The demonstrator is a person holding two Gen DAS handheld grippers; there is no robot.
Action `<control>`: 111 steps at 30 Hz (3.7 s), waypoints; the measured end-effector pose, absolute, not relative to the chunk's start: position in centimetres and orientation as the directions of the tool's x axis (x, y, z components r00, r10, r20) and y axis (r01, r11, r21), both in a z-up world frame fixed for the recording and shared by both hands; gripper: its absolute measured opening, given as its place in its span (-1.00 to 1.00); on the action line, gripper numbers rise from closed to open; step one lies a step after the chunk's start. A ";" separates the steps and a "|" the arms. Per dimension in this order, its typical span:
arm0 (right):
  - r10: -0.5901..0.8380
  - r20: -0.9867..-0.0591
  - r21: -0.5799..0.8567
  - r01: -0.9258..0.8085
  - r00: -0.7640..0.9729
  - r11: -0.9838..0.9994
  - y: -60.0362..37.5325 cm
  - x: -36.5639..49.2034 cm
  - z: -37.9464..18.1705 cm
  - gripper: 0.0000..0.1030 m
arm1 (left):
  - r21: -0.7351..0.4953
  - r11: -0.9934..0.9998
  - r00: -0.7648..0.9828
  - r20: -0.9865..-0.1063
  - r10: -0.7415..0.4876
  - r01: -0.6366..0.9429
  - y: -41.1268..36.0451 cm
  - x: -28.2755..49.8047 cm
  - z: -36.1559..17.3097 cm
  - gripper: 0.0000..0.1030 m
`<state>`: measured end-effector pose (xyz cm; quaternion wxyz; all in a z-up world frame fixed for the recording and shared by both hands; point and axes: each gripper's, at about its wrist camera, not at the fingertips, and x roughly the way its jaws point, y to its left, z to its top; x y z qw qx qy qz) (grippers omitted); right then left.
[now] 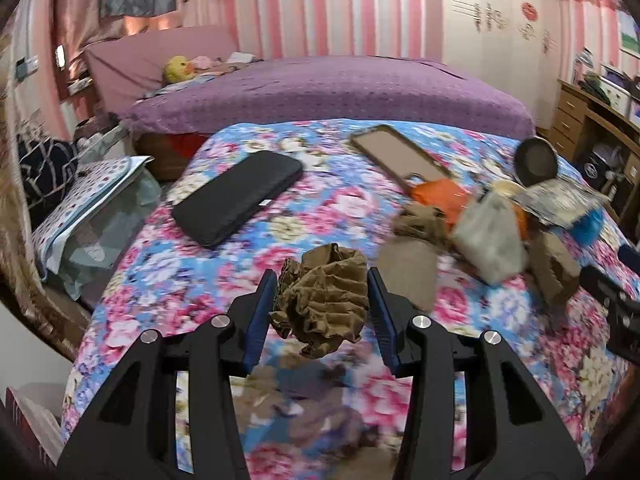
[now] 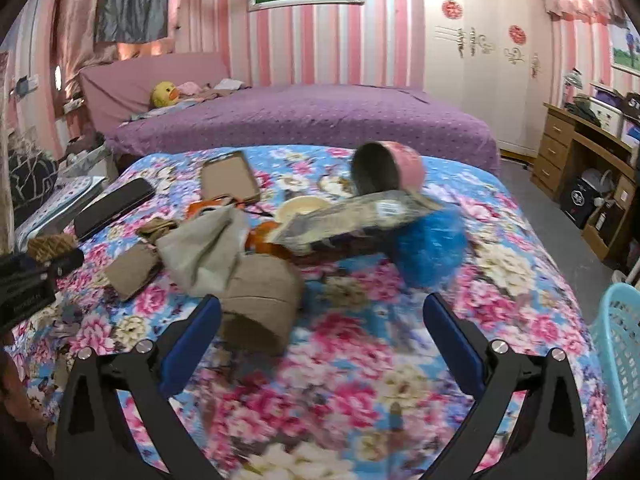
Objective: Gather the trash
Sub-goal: 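Grasp the cardboard tube with the right gripper while the left gripper holds the paper, then carry the paper and tube to the basket and open both grippers, then move both grippers back over the bed toward the remaining trash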
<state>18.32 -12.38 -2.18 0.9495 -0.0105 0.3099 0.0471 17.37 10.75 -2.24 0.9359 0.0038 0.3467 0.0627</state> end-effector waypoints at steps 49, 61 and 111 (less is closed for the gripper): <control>0.089 -0.548 0.006 -0.102 0.832 0.995 -25.6 16.0 0.5 -0.06 | 0.045 0.999 0.818 -0.575 0.021 0.006 -2.6 15.9 -0.1 -0.14; -0.107 -0.533 -0.029 0.107 0.840 0.994 -39.6 12.8 1.5 -0.06 | 0.017 0.987 0.827 -0.549 -0.122 0.157 -14.9 15.9 1.1 -0.14; -0.327 -0.554 0.045 0.420 0.766 0.906 -54.9 6.5 -1.5 0.44 | -0.025 0.939 0.739 -0.609 -0.287 0.344 -31.3 16.1 -1.7 0.90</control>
